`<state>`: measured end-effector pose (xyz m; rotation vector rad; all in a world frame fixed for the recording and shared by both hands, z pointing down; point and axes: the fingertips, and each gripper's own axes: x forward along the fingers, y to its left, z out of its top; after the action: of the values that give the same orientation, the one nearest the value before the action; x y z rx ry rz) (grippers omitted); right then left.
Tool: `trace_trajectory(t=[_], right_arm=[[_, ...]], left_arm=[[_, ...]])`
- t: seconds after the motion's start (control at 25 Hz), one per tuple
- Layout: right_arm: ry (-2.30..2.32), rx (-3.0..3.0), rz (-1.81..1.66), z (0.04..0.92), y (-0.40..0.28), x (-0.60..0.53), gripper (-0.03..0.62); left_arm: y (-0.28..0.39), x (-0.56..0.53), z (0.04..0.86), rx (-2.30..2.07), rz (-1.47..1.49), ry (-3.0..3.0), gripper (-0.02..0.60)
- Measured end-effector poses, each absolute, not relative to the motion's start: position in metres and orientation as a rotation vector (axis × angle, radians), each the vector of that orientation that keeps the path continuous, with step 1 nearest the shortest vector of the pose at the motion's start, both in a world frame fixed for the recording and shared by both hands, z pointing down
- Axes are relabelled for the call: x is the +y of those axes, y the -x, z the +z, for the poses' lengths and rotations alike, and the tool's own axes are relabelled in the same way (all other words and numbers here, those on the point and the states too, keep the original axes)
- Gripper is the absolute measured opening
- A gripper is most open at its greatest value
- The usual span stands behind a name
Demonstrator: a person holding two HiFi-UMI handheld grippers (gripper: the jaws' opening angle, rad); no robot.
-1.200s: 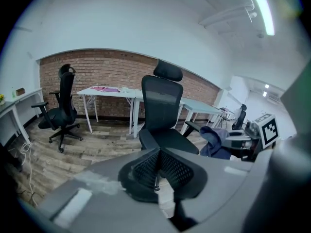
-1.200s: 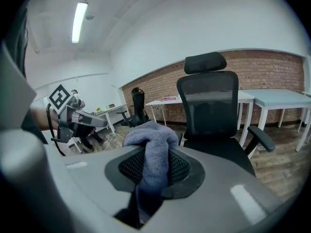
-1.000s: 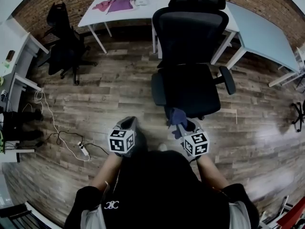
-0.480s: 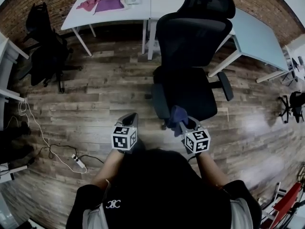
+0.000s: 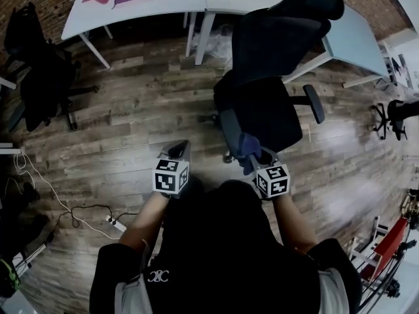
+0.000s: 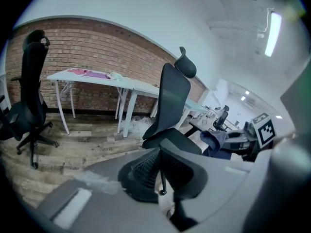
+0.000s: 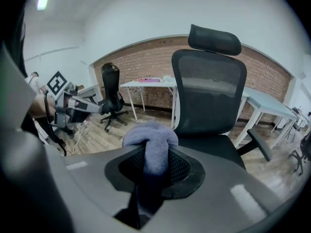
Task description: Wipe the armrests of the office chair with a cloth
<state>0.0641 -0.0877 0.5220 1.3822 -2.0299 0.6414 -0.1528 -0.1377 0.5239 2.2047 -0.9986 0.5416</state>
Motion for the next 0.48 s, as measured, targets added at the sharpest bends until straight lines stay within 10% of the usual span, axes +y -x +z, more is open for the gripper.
trace_trajectory(t=[0.48], right_arm=[[-1.214,-1.805,0.803,0.607,-0.057,-0.022,0.086]], left_arm=[[0.146,-0.142,0.560,-0.855,0.616,-2.205,0.005]])
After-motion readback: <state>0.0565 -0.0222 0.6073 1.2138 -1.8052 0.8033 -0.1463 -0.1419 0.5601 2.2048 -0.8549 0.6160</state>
